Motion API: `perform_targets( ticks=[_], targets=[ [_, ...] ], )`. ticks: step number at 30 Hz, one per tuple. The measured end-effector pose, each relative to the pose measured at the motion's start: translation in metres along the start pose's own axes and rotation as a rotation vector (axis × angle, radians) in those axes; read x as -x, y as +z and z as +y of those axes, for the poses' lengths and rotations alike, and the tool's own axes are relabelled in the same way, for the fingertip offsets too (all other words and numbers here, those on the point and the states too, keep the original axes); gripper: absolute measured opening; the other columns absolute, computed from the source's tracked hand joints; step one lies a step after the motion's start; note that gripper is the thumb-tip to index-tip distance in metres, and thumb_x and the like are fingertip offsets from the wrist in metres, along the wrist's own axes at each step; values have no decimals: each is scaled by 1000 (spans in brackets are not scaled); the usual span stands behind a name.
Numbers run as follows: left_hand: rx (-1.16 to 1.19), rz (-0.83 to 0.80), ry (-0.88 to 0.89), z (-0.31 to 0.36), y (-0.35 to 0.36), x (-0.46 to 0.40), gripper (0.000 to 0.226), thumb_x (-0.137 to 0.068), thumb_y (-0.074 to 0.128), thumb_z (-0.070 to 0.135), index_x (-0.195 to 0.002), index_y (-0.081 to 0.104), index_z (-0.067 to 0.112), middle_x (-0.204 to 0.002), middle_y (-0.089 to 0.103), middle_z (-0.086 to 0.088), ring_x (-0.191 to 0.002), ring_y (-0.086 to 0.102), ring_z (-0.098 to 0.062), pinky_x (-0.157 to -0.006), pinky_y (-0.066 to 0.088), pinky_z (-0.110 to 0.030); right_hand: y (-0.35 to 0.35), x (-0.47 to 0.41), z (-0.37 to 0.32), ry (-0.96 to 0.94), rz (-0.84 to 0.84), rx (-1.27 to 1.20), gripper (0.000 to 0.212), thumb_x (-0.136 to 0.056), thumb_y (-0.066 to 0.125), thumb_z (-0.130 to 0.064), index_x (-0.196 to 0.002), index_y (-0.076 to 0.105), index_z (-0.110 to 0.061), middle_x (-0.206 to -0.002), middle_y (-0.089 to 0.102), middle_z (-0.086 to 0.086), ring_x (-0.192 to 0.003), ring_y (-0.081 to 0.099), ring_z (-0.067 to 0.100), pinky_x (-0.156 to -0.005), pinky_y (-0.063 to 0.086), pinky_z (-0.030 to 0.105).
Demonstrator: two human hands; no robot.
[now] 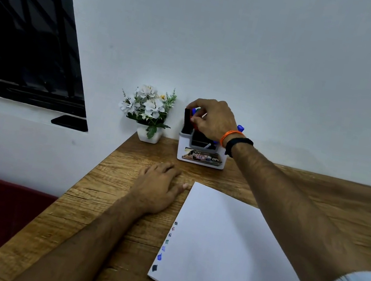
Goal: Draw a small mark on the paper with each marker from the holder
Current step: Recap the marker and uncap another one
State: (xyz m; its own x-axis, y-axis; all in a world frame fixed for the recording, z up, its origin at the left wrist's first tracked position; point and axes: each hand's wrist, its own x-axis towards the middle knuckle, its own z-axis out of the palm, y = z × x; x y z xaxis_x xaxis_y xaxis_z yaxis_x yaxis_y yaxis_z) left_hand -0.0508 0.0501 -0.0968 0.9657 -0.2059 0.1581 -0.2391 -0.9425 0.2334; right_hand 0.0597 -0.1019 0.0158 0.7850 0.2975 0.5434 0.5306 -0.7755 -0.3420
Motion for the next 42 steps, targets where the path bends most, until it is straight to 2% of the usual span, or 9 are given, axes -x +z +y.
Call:
perform_targets(
  ticks=[5,9,18,22,28,32,36,39,42],
  targets=[
    [-8,-5,-2,0,1,0,59,-97,28,60,-147,35,29,-158,27,3,-145,22,-18,-117,13,-45,-13,1,10,70,83,7,26,-84,67,-18,-109,70,-23,-92,75,-5,-92,67,18,-88,53,34],
    [-10,-8,-4,0,1,-1,60,-97,28,60,-147,36,29,-158,27,3,-145,22,-18,-117,13,-45,-18,-1,15,74,-25,138,18,-80,73,-24,-99,73,-22,-93,75,-4,-89,68,16,-83,55,33],
    [1,1,-1,0,1,0,60,-96,28,61,-147,36,29,-158,28,3,-145,23,-18,-117,13,-45,-7,-13,3,-44,-202,357,46,-85,72,-37,-129,61,-31,-116,69,3,-109,60,26,-82,44,32],
    [4,8,4,-1,3,-1,60,-96,28,61,-146,36,29,-158,28,2,-145,23,-18,-117,14,-45,0,-16,4,1,-205,338,31,-81,76,-29,-111,70,-25,-109,70,5,-103,63,26,-77,45,31],
    [-1,13,-3,-1,3,-2,60,-96,29,61,-146,36,29,-158,29,3,-144,24,-19,-117,15,-46,-6,-13,8,75,-113,140,26,-75,81,-28,-93,64,-23,-100,69,-1,-96,63,21,-83,52,35],
    [1,13,-2,-2,3,-2,60,-96,30,61,-146,37,29,-157,29,3,-144,25,-19,-117,15,-46,-18,-11,1,105,132,-233,22,-74,83,-26,-87,64,-26,-80,69,-10,-81,68,9,-80,57,30],
    [-2,4,-8,0,2,-2,60,-96,29,60,-146,36,29,-158,28,3,-145,24,-19,-117,15,-46,-31,2,-12,29,331,-569,19,-81,79,-20,-96,68,-17,-80,74,0,-76,72,12,-78,59,29],
    [-3,0,-10,0,3,-1,59,-96,30,60,-146,37,29,-158,29,3,-145,23,-19,-117,15,-46,-39,23,-26,47,278,-748,18,-89,72,-19,-106,70,-14,-84,74,5,-74,74,16,-70,60,31],
    [13,12,-12,-1,2,-1,59,-96,31,59,-146,39,28,-157,30,2,-145,24,-19,-116,16,-47,-37,56,-35,137,135,-848,17,-92,68,-19,-108,71,-13,-88,71,8,-61,71,15,-50,53,22]
  ],
)
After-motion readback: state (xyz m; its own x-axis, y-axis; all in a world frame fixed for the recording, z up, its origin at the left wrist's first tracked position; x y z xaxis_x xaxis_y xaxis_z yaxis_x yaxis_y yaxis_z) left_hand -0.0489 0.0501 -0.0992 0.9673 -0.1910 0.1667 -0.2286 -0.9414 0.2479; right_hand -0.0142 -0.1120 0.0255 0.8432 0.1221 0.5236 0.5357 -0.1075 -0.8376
